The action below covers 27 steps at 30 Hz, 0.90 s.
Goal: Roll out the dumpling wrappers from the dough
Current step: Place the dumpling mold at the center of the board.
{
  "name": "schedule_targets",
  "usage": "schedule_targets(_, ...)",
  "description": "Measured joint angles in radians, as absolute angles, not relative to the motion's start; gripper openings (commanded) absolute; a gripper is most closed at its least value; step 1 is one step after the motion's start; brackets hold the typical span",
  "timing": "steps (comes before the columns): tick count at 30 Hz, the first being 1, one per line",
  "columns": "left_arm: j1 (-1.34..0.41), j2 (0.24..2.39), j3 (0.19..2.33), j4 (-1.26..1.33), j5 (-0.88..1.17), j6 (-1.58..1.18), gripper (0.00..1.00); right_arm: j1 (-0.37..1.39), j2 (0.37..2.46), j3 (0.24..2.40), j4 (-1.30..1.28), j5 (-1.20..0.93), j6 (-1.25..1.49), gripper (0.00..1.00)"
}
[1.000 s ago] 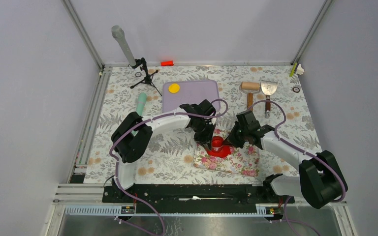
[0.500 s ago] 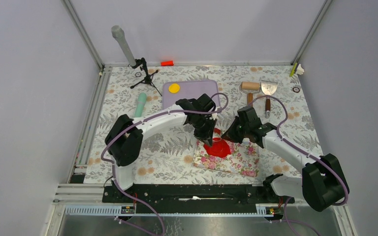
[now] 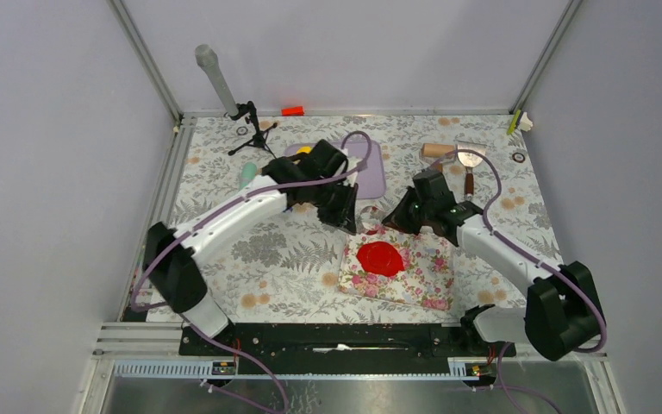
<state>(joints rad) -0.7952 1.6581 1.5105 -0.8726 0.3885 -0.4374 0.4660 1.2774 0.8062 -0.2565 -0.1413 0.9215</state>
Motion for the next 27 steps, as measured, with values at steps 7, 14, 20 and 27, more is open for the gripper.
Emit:
schedule_targets(7,-0.654,1.418,1.418,-0.881,0.374,-0.442,0.11,0.525,1.416,0.876,-0.249,-0.144,0.915,0.00)
schedule_targets(14,-0.388,1.258,1.261,-0.898,0.321,-0.459,0.14,0.670,1.604,1.030,-0.199,-0.154,0.913,0.00)
schedule_targets(20,-0.296,1.189,1.194,-0.914,0.282,-0.496,0.16,0.802,1.858,1.261,-0.179,-0.176,0.900,0.00)
schedule_targets(27,-0.247,1.091,1.184,-0.928,0.220,-0.531,0.17,0.924,2.092,1.523,-0.187,-0.215,0.883,0.57)
